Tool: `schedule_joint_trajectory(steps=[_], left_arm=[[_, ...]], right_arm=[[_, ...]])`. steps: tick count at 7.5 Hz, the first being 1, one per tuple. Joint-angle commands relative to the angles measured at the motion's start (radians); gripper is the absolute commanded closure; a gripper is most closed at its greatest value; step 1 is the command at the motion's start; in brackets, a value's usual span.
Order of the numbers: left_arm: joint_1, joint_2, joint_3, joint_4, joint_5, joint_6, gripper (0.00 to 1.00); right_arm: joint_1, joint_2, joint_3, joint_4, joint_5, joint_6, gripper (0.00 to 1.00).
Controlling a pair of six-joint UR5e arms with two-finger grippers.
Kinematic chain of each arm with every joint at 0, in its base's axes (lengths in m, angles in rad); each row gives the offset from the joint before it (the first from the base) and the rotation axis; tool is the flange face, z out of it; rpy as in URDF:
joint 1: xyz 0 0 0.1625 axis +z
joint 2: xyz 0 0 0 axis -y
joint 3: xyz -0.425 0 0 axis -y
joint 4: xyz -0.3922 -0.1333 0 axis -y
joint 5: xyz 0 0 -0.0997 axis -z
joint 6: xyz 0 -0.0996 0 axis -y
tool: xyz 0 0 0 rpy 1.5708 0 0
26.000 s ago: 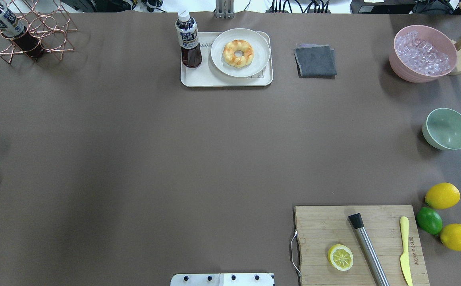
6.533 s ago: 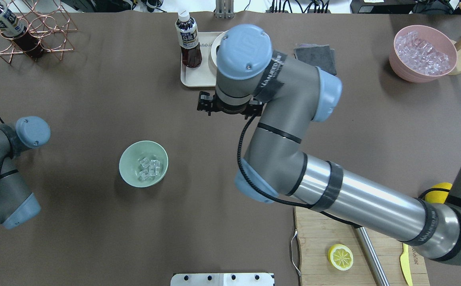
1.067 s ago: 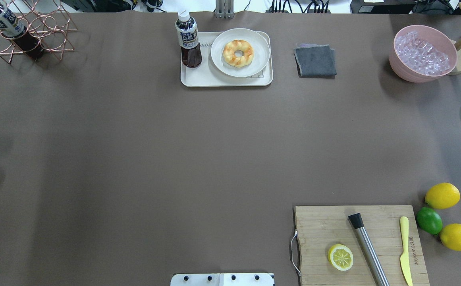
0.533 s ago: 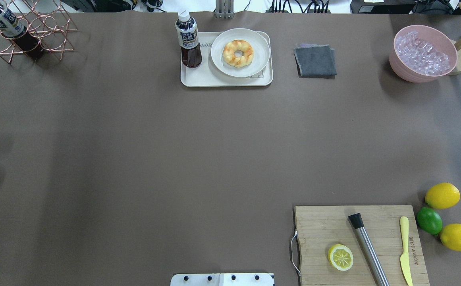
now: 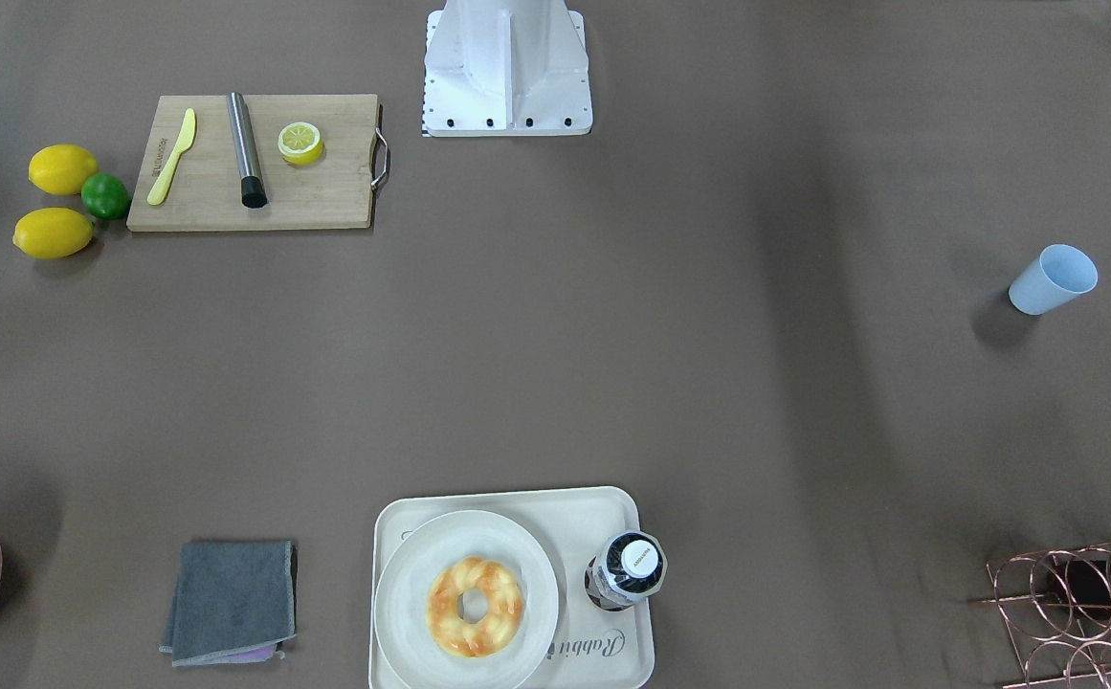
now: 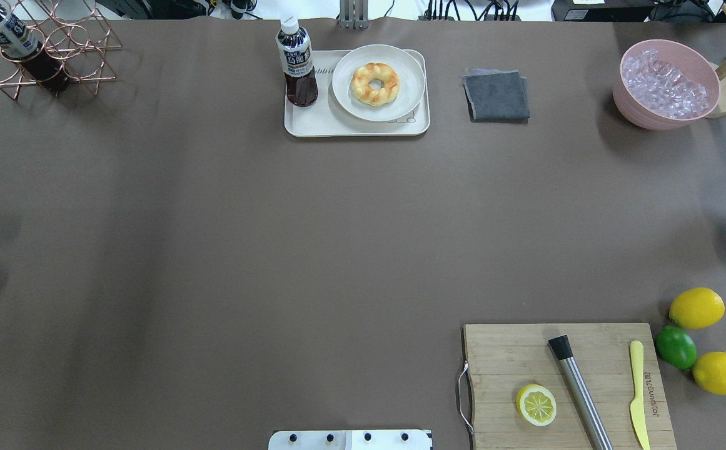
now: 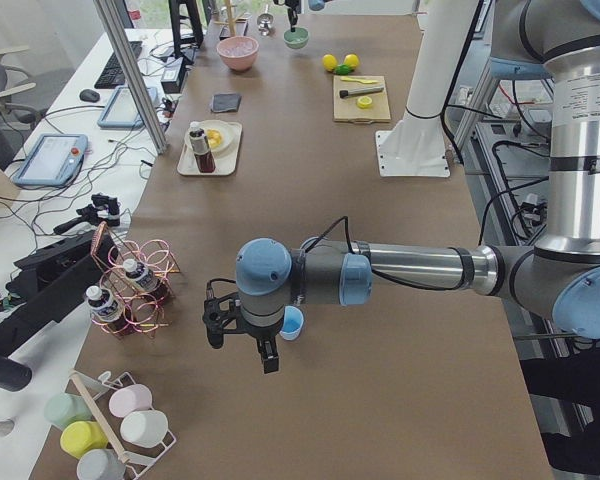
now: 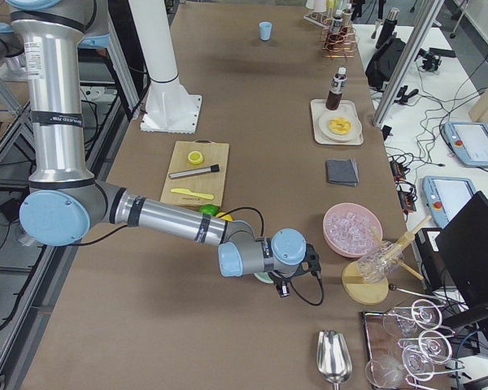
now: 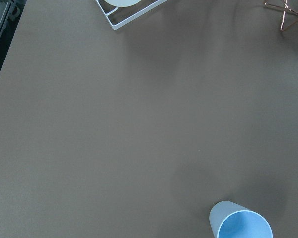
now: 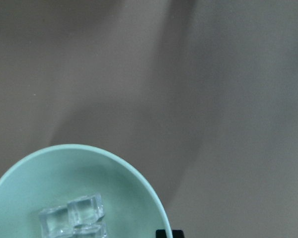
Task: Pour ice into bowl
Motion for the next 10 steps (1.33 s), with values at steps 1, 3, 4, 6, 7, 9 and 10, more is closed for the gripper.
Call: schedule_joint_trajectory(steps=[1,3,4,6,7,9,10], left_arm=[[0.02,-0.009,0.009,-0.01,-0.004,-0.005,0.03],[0.022,-0.006,-0.005,-0.007,-0.004,-0.005,0.03],[0.022,-0.007,-0.007,-0.006,-0.004,-0.005,0.03],[0.022,-0.007,-0.005,-0.006,-0.002,-0.001,0.03],[0.025,-0.007,-0.005,-0.006,-0.002,-0.001,0.03],[0.027,-0.007,-0.005,-0.009,-0.002,0.002,0.03],[0.027,-0.007,-0.005,-0.01,-0.001,0.004,0.03]], right_arm=[[-0.018,-0.001,-0.065,0.072,-0.01,0.006,1.0],[-0.026,-0.001,-0.124,0.15,-0.015,0.011,1.0],[-0.027,-0.001,-0.126,0.155,-0.02,0.012,1.0],[-0.027,0.007,-0.103,0.15,-0.02,0.05,0.3],[-0.027,0.008,-0.082,0.147,-0.018,0.057,0.18],[0.0,0.016,0.019,0.074,-0.015,0.112,0.01],[0.035,0.039,0.082,-0.031,-0.018,0.11,0.01]])
